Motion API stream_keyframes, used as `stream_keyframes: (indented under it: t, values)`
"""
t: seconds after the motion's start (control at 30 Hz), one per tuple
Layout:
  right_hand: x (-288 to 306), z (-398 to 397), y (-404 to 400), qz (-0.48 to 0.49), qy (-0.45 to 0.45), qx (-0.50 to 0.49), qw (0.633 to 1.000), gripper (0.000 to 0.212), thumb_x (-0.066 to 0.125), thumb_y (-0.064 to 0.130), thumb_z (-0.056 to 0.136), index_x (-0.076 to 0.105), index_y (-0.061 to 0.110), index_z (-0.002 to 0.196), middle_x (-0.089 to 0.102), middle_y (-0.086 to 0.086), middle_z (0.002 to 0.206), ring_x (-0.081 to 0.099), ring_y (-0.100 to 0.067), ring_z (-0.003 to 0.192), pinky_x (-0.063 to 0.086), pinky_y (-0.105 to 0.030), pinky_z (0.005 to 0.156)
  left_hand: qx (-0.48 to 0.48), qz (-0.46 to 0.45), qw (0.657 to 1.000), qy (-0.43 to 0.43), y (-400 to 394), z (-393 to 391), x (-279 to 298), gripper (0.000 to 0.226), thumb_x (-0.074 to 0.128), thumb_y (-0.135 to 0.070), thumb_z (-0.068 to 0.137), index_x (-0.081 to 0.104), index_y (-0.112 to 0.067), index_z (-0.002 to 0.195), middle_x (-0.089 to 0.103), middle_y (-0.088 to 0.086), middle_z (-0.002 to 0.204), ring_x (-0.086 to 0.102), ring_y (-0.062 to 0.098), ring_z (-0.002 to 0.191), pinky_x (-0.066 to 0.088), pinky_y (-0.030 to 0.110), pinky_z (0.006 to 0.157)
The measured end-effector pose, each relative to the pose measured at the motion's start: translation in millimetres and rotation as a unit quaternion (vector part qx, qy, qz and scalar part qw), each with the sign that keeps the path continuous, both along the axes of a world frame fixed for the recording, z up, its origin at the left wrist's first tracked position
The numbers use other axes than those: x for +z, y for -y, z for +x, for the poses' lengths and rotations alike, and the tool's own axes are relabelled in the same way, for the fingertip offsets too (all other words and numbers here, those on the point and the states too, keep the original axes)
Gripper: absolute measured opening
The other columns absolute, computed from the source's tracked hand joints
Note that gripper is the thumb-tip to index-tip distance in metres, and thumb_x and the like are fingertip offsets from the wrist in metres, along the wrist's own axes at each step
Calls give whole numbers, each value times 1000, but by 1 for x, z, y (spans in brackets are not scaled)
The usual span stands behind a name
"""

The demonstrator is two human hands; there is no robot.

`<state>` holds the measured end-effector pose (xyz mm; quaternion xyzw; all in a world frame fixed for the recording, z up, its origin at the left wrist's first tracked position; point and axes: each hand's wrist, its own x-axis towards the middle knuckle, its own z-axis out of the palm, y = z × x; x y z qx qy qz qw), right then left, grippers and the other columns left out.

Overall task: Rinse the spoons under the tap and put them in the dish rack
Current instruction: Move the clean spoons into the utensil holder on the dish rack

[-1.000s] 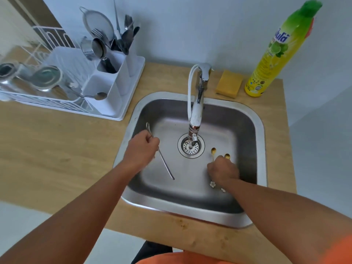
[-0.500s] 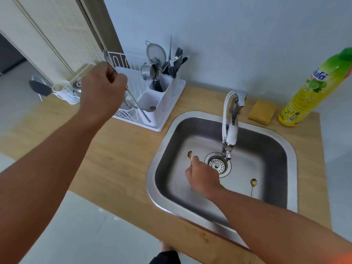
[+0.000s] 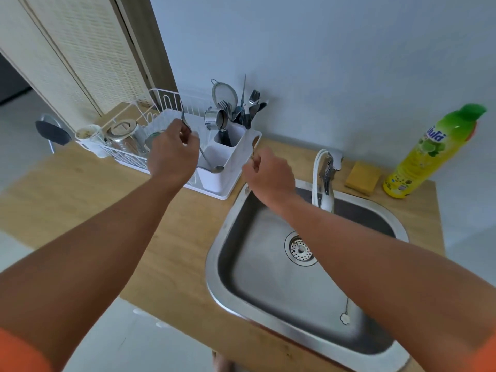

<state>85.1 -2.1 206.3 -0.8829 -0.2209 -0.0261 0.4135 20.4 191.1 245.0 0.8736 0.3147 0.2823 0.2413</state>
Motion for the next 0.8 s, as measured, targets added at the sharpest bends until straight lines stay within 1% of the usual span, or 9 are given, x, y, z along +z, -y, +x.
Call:
stream_keyframes:
  t: [0.13, 0.2, 0.27, 0.33, 0.37, 0.43, 0.53, 0.67, 0.8]
  values:
    - [27, 18, -12, 58, 27, 10, 998, 15, 59, 23, 93, 55, 11, 85, 63, -6, 71, 59, -31, 68, 50, -42, 63, -13, 13, 994, -103, -7, 3, -14, 11, 61, -42, 83, 61, -31, 80, 64, 4, 98, 63, 31, 76, 46, 37, 67]
    - [34, 24, -21, 93, 27, 14, 995, 15, 60, 21, 94, 59, 7, 86, 61, -5, 67, 60, -29, 67, 53, -43, 66, -10, 12, 987, -158, -8, 1, -20, 12, 64, -43, 79, 62, -31, 76, 65, 6, 102, 67, 33, 83, 48, 40, 74]
    - [38, 28, -31, 117, 22, 12, 993, 15, 60, 19, 93, 60, 7, 86, 58, 0, 63, 57, -25, 64, 53, -42, 66, -9, 14, 984, -179, -8, -1, -25, 12, 66, -42, 80, 63, -30, 77, 64, 7, 105, 67, 35, 91, 47, 42, 79]
    - [38, 31, -41, 123, 16, 13, 992, 13, 60, 19, 94, 61, 9, 86, 55, 6, 62, 54, -19, 62, 52, -39, 66, -12, 4, 985, -173, -8, -2, -30, 12, 68, -39, 82, 66, -28, 87, 61, 7, 113, 66, 34, 99, 46, 43, 79]
    - [37, 32, -45, 118, 13, 16, 993, 13, 60, 19, 94, 62, 9, 86, 55, 7, 62, 55, -17, 62, 52, -38, 66, -14, -2, 987, -163, -9, -2, -32, 19, 70, -39, 83, 67, -26, 97, 60, 6, 117, 65, 33, 103, 47, 43, 80]
    - [33, 34, -51, 103, 4, 24, 994, 13, 59, 19, 94, 62, 9, 87, 57, 6, 64, 58, -19, 65, 52, -37, 67, -24, -17, 992, -122, -9, -5, -37, 39, 75, -37, 84, 59, -20, 115, 58, 3, 118, 61, 28, 105, 46, 42, 81]
    - [23, 37, -56, 72, -4, 35, 997, 14, 58, 18, 95, 60, 8, 87, 60, 0, 69, 56, -19, 66, 49, -36, 65, -56, -43, 997, -27, -7, -18, -45, 64, 82, -37, 82, 48, -11, 130, 53, 2, 119, 53, 17, 102, 45, 38, 80]
    - [14, 40, -61, 17, -19, 55, 998, 12, 54, 19, 96, 56, 14, 84, 63, -6, 78, 58, -24, 72, 51, -37, 66, -46, -70, 996, 10, -10, -39, -62, 64, 82, -38, 83, 47, -9, 128, 54, 1, 115, 52, 16, 100, 41, 34, 81]
    - [9, 42, -65, -57, -48, 80, 994, 15, 49, 25, 100, 61, 23, 91, 69, -4, 91, 64, -24, 83, 53, -35, 70, -26, -100, 994, -17, -13, -57, -84, 58, 80, -38, 85, 48, -11, 125, 56, 0, 111, 55, 19, 100, 42, 35, 81]
